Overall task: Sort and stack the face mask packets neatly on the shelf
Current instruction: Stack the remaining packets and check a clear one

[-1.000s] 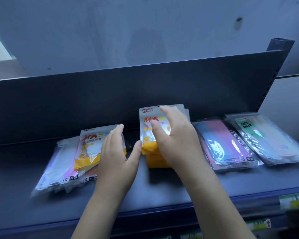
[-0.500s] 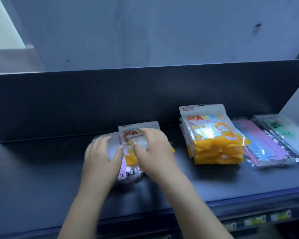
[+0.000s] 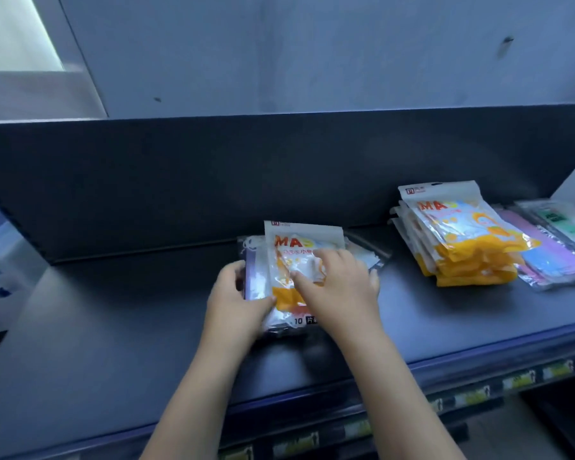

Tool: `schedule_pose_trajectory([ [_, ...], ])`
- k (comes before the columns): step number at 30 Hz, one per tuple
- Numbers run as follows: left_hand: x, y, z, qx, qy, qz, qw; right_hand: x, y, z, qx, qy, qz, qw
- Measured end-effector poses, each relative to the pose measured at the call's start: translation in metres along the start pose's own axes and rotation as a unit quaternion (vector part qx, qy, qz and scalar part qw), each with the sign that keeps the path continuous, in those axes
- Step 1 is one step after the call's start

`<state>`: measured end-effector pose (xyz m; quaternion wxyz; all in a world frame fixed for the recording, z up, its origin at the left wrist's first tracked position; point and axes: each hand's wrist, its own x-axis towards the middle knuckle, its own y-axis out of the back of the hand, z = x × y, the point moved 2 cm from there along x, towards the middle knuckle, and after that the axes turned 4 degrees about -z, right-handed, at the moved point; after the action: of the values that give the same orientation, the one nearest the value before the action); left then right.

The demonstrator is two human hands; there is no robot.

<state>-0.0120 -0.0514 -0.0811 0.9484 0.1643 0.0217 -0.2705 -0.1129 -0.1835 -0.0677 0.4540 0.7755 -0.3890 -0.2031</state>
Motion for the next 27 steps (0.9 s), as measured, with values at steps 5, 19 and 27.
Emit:
schedule_pose_trajectory([
  [5,0.003,0.020,-0.013,-0.233,0.090,0.067,0.966,-0.009,-0.003,-0.007,0.017,-0.090,-0.010,0.996],
  [19,0.004,0.070,-0.039,-0.410,0.112,0.008,0.905,-0.005,0.020,-0.005,0.403,-0.090,0.015,0.911],
  [27,-0.016,0.034,0.000,-0.460,0.038,-0.036,0.886,-0.002,0.064,0.024,0.630,-0.080,0.015,0.773],
])
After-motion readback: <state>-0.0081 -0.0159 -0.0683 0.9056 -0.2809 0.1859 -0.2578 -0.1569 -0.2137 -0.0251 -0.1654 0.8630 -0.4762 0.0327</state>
